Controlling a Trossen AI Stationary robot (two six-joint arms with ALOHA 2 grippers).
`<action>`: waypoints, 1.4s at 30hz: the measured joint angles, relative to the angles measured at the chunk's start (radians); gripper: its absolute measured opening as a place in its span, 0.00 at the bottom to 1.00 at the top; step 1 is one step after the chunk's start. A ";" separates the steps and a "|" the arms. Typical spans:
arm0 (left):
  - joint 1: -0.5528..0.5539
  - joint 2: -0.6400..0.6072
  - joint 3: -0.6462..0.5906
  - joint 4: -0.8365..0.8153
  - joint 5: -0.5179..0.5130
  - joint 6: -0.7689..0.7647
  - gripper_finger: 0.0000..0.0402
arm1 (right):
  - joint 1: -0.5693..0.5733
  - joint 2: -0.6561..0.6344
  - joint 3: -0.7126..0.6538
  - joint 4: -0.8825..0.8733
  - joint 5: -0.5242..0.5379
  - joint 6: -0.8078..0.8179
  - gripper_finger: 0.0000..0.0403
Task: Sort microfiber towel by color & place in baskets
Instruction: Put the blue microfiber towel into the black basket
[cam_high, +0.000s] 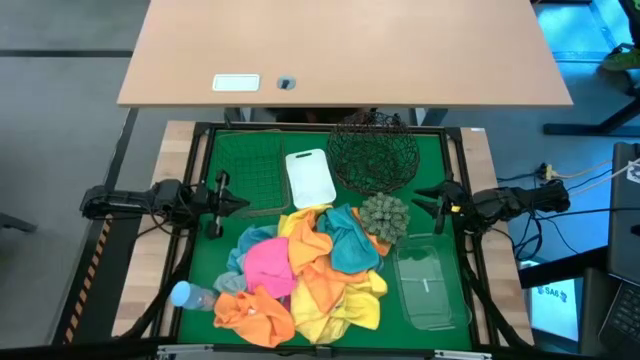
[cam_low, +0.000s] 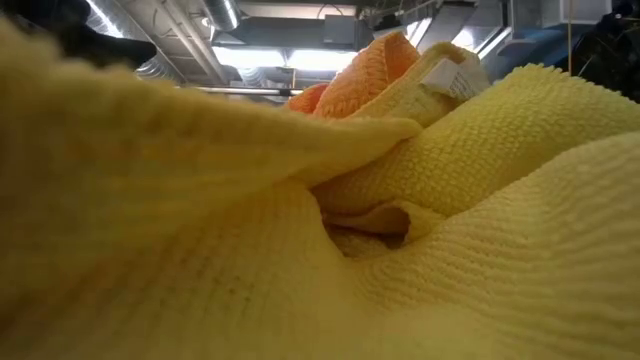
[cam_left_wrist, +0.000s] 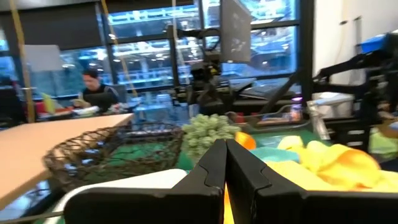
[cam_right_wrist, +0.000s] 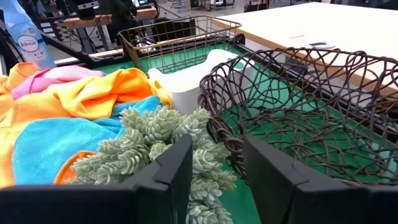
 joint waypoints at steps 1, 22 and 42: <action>0.000 0.000 0.000 0.000 -0.008 0.000 0.00 | 0.000 0.000 0.000 0.000 0.000 -0.007 0.35; 0.000 0.000 0.000 0.000 -0.015 -0.030 0.00 | 0.000 0.000 0.000 0.417 -0.006 0.008 0.35; 0.000 0.000 0.000 0.000 -0.015 -0.028 0.00 | 0.000 0.395 0.108 0.889 -0.068 -0.066 0.35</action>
